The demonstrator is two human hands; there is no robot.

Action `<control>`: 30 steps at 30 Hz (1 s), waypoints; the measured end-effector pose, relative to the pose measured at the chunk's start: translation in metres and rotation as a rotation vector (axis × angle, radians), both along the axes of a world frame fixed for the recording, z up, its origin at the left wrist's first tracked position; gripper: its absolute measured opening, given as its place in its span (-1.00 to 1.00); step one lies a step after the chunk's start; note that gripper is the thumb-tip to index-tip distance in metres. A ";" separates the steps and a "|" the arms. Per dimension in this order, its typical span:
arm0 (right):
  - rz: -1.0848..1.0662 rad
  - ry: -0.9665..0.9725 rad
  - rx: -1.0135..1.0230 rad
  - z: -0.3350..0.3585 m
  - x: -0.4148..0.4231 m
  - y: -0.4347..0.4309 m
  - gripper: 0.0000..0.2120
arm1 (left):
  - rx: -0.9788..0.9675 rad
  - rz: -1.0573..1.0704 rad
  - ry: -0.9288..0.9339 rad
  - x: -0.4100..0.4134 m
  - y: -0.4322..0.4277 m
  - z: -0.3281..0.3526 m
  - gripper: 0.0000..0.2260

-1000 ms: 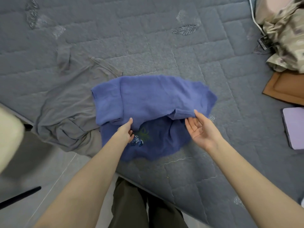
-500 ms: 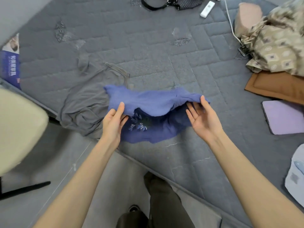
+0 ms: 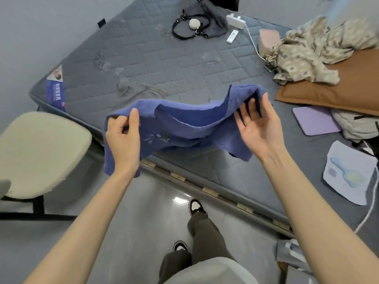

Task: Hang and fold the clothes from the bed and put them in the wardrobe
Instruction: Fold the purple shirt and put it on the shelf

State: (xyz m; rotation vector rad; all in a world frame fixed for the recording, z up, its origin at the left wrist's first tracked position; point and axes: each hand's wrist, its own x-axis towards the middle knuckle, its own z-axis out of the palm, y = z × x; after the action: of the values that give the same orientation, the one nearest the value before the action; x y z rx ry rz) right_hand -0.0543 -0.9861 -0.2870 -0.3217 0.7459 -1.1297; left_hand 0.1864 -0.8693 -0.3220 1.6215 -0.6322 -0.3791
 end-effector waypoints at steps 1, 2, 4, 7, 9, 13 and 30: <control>-0.002 -0.015 -0.010 0.007 -0.002 0.009 -0.65 | -0.033 0.044 -0.012 -0.004 0.007 0.008 -0.73; -0.007 -0.026 -0.012 0.013 -0.003 0.017 -0.66 | -0.067 0.092 -0.015 -0.008 0.012 0.015 -0.74; -0.024 -0.048 -0.004 0.021 -0.005 0.028 -0.67 | -0.133 0.153 -0.001 -0.014 0.021 0.024 -0.76; -0.037 -0.075 -0.005 0.025 -0.009 0.037 -0.66 | -0.174 0.153 0.005 -0.019 0.028 0.027 -0.77; -0.022 -0.075 -0.015 0.024 -0.009 0.037 -0.67 | -0.207 0.155 0.019 -0.021 0.027 0.024 -0.77; 0.037 0.039 -0.043 0.016 -0.004 0.028 -0.74 | -0.187 0.158 -0.008 -0.021 0.012 0.014 -0.74; 0.230 0.448 0.287 -0.125 0.068 -0.204 -0.76 | 0.335 0.022 0.274 0.059 -0.237 -0.124 -0.66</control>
State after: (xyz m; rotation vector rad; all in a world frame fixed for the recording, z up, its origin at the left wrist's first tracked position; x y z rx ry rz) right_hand 0.0139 -1.1900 -0.4116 -0.4105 1.2186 -0.7242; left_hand 0.2450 -1.1060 -0.4461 1.8480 -0.3550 -0.7066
